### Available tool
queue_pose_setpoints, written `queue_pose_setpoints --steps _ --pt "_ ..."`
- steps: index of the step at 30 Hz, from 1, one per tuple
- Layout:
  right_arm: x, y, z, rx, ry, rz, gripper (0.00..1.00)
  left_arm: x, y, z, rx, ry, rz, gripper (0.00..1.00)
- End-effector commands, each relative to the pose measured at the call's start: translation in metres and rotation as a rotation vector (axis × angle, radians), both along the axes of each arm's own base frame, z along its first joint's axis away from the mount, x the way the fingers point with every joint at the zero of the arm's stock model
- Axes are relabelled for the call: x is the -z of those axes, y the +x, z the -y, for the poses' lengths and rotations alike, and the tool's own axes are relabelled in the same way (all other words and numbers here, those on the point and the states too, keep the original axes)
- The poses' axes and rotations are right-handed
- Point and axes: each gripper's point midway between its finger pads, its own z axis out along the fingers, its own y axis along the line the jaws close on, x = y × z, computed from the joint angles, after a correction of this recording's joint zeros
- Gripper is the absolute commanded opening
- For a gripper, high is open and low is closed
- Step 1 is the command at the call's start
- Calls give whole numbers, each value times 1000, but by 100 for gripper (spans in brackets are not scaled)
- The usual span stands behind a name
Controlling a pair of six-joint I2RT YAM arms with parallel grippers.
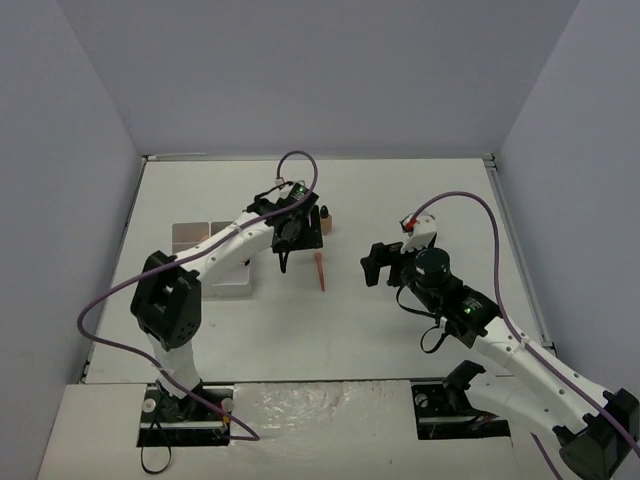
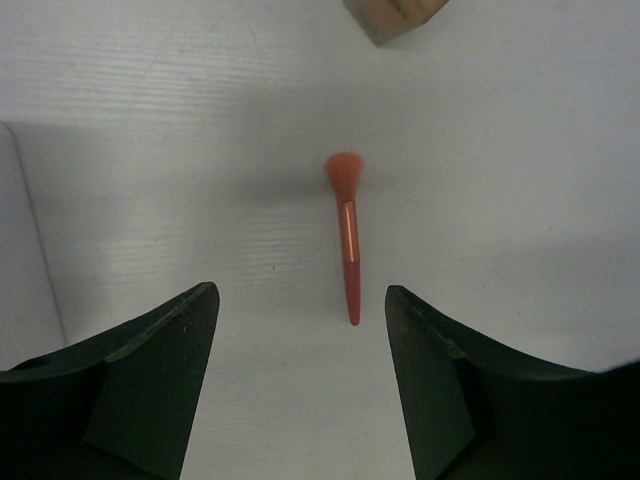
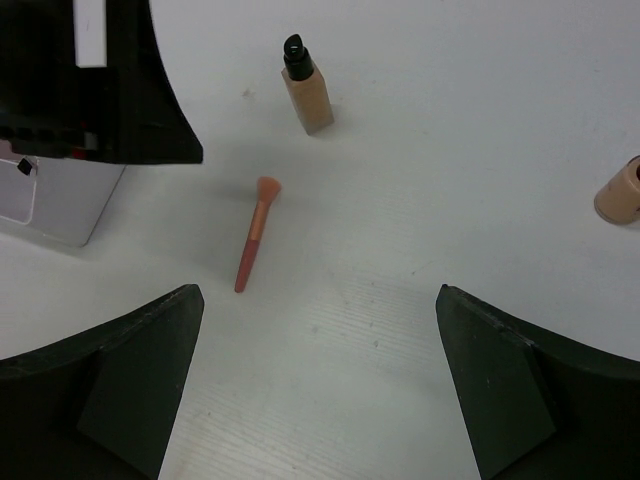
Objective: Organize the makeup
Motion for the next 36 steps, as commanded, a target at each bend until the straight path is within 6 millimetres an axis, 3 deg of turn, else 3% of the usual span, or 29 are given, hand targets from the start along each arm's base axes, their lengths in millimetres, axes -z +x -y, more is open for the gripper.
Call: queue_pose_setpoints --steps 1,5,13,21,24,28,31,33,36 --pt "-17 5 10 49 28 60 100 3 2 27 -17 -57 -47 59" --pt "-12 3 11 48 26 48 100 28 11 37 -16 -15 -79 48" --pt "-7 0 13 54 31 37 100 60 18 54 -20 -31 -134 45" --pt "-6 1 16 64 20 39 100 93 15 55 -27 1 -195 35" --pt "-6 1 15 62 20 39 100 96 13 52 -25 13 -205 23" --pt "-7 1 17 70 20 41 100 87 8 43 -25 23 -182 2" --pt "-7 2 15 67 22 38 100 67 7 34 -25 22 -125 0" --pt "-9 2 14 66 27 39 100 39 9 28 -14 7 -46 0" --pt "-11 3 11 55 31 38 100 -18 11 10 5 -7 134 0"
